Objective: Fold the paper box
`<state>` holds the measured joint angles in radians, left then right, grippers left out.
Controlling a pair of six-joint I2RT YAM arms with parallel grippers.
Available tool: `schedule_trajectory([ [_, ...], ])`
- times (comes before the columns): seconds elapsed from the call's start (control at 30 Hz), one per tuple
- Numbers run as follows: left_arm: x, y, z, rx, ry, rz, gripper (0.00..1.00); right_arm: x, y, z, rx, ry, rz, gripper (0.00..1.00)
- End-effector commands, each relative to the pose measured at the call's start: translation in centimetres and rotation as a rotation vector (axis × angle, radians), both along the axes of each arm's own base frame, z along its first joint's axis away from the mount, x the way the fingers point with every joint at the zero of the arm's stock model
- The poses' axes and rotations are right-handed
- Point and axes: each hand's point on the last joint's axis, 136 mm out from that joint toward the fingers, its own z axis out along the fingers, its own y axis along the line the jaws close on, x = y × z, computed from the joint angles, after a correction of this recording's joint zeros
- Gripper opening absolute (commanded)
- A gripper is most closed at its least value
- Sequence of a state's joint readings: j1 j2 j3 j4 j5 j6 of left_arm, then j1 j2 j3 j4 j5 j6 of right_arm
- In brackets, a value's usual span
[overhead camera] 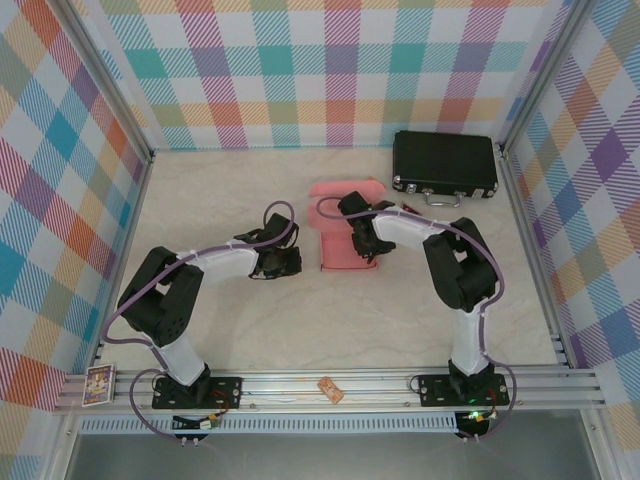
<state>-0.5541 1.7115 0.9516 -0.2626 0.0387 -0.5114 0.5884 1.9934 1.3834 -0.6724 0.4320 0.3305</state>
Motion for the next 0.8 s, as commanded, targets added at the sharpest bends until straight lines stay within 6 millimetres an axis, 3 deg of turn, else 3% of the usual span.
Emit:
schedule_trajectory([
  [0.0,0.0,0.5,0.8,0.019,-0.002,0.0,0.12,-0.5,0.3,2.0,0.062,-0.005,0.0,0.33],
  [0.13,0.1,0.4,0.9,0.017,-0.006,-0.001,0.12,-0.7,0.3,2.7,0.071,-0.014,-0.001,0.38],
  [0.4,0.5,0.0,1.6,-0.004,-0.031,-0.014,0.13,-1.8,0.5,4.1,0.171,-0.011,-0.016,0.4],
  [0.77,2.6,-0.6,5.2,-0.076,-0.146,-0.024,0.31,-3.2,0.0,7.6,0.498,-0.072,-0.038,0.45],
])
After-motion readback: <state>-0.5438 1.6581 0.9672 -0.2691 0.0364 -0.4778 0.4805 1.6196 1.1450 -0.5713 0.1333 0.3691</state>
